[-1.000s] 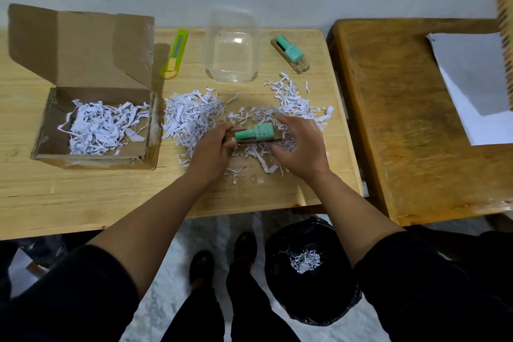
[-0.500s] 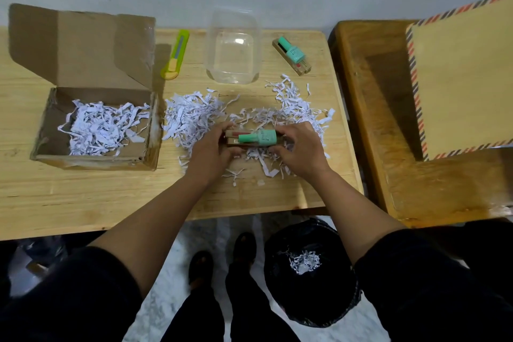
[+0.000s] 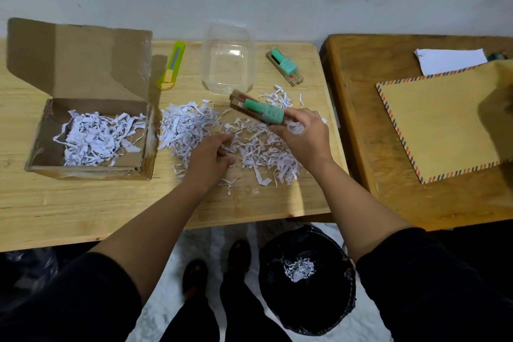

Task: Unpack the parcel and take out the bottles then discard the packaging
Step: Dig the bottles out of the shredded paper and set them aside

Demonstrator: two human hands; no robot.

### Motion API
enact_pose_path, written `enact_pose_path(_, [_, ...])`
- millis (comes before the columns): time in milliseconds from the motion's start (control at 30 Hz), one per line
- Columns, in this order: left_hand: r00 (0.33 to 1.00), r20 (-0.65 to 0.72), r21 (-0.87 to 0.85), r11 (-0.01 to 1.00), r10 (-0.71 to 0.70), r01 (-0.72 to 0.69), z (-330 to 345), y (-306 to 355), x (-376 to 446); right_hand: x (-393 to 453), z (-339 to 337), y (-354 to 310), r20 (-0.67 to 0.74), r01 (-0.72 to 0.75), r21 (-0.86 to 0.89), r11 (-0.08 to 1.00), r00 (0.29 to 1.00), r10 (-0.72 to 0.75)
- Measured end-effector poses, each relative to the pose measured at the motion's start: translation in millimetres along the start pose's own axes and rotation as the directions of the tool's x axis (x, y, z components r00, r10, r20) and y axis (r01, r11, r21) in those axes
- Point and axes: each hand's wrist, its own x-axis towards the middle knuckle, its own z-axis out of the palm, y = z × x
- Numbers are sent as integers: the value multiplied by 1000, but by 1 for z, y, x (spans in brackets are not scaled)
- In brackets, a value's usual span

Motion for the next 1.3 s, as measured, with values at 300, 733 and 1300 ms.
enact_pose_path(300, [999,50,36,999,-6,4,3,1,5,60,-7,-3,-245,-185,192,964,942,230])
enact_pose_path(733, [995,74,21,998,-60,58,2,3,6,161,-2,25,-245,-359,405,841,843,478])
enact_pose_path(1300, [998,65,133,991,2,-10,-1,9,6,136,-3,35,-135,-388,199,900,899,417])
